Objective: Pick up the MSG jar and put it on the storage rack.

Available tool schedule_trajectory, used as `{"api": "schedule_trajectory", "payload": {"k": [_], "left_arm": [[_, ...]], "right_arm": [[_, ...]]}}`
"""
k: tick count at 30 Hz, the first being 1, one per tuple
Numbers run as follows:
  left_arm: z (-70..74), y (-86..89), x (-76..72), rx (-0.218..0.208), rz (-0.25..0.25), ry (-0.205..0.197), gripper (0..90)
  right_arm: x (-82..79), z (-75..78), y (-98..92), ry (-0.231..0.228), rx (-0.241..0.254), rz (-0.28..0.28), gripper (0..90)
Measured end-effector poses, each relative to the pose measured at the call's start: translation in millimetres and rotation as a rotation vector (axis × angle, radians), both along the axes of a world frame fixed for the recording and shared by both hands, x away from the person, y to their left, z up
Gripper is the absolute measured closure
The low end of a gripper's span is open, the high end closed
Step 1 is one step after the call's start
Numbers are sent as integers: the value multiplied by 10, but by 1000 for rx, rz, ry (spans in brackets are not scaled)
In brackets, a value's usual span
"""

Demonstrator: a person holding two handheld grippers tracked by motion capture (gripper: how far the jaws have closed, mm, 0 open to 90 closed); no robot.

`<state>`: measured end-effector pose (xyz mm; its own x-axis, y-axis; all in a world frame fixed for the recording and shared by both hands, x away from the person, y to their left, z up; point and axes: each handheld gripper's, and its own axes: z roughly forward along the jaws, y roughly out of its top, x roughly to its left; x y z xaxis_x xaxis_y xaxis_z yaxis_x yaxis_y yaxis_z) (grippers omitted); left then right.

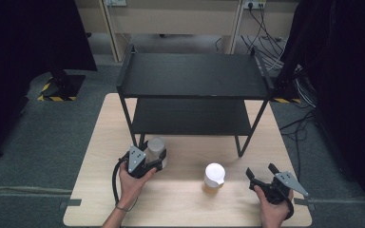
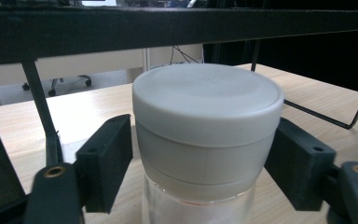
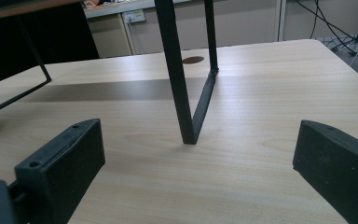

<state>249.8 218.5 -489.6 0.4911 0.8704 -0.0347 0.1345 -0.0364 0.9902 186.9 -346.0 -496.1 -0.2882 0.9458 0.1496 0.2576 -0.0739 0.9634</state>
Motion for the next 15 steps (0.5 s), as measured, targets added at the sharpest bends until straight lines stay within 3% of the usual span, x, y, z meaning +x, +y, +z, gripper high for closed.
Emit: {"api": "schedule_trajectory", "payload": {"k": [3, 15], "left_arm": [[3, -23, -6, -3, 2, 7, 333], [80, 23, -17, 7, -19, 31, 338]], "right_arm": [[0, 0, -1, 0, 1, 0, 23], [2, 1, -3, 1, 1, 1, 23]]}}
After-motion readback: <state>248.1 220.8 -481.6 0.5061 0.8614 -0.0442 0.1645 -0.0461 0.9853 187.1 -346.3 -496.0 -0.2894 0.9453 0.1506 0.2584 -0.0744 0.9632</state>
